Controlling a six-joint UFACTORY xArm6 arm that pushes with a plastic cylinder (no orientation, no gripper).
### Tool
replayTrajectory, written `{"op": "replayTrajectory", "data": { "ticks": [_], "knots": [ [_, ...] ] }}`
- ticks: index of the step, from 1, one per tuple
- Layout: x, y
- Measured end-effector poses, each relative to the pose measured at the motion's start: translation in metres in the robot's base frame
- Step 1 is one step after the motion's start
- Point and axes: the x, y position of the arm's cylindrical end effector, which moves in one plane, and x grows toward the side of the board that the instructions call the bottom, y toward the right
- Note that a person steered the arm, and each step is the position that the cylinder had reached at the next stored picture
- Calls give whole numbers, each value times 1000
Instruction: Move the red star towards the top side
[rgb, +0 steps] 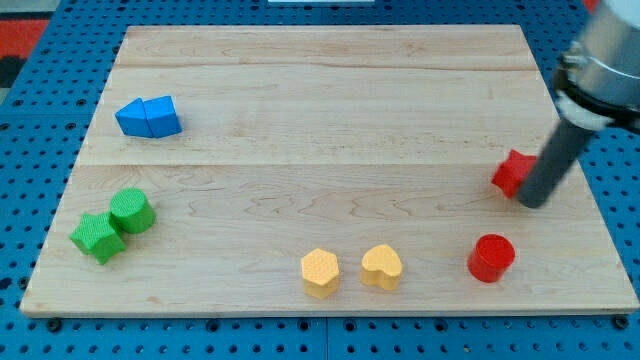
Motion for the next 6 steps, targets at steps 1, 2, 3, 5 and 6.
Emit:
{"op": "replayTrajectory", "data": {
  "ticks": [1, 2, 3, 5, 6],
  "knots": [
    [-29, -53],
    [-39, -60],
    [-23, -56],
    [8, -23],
    [-2, -6]
  ]
}}
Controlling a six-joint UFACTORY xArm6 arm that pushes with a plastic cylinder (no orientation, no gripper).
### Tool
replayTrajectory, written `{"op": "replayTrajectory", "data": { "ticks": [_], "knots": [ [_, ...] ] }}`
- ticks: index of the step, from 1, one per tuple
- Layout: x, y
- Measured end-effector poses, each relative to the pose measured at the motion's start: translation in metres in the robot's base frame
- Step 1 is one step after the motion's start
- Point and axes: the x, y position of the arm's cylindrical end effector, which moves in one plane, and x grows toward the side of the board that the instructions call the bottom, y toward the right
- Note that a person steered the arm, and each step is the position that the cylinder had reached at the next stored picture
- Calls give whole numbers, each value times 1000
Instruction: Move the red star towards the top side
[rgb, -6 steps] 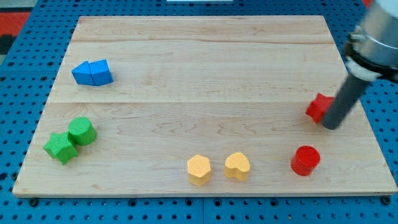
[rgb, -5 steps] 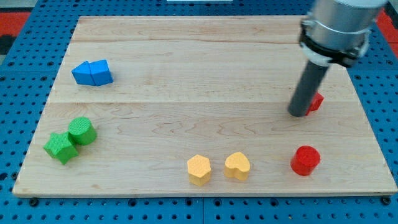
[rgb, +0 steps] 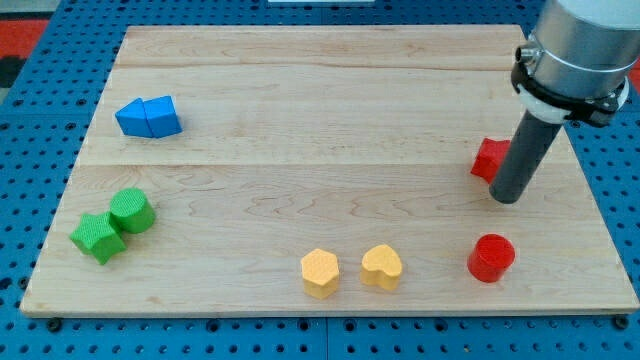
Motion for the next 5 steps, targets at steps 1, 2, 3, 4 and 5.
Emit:
{"op": "replayTrajectory", "data": {
  "ticks": [1, 2, 3, 4, 5],
  "knots": [
    [-15, 11],
    [-38, 11],
    [-62, -25],
    [-92, -71],
    [-118, -90]
  ]
}}
